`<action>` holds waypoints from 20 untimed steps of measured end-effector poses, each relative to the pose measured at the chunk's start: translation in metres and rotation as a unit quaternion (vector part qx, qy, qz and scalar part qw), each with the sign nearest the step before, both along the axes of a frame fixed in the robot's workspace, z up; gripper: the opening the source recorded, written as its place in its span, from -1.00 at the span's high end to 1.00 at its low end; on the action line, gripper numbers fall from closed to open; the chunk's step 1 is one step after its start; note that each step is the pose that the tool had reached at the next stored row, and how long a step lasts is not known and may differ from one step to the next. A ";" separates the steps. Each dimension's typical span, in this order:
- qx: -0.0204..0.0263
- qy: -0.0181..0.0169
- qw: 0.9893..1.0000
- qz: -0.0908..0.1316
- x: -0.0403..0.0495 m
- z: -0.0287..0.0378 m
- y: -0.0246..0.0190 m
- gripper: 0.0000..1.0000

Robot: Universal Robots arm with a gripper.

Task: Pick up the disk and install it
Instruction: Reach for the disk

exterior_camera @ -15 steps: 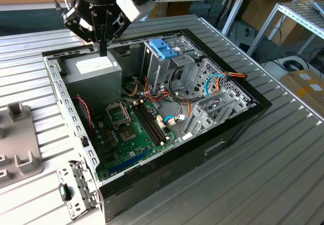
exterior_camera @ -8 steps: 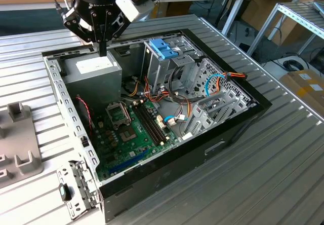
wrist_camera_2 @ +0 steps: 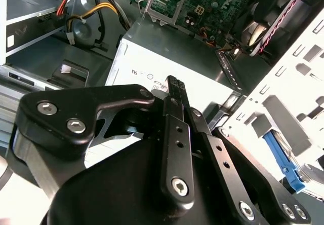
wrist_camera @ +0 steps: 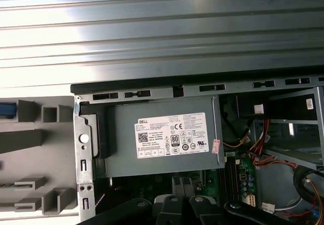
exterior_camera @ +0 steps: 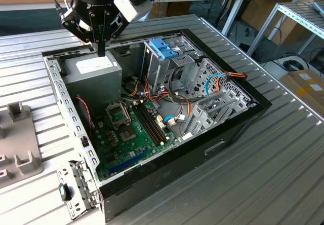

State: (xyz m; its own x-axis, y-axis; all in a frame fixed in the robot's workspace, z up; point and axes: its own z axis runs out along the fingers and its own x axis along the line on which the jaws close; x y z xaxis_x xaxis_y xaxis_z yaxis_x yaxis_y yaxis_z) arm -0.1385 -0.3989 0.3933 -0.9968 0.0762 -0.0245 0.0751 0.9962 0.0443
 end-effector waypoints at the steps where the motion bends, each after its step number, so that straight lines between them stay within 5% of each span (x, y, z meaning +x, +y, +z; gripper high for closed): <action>1: 0.000 0.000 1.000 0.000 -0.0002 0.0000 0.0000 0.80; 20: 0.000 0.000 1.000 0.000 -0.0056 0.0000 0.0000 0.80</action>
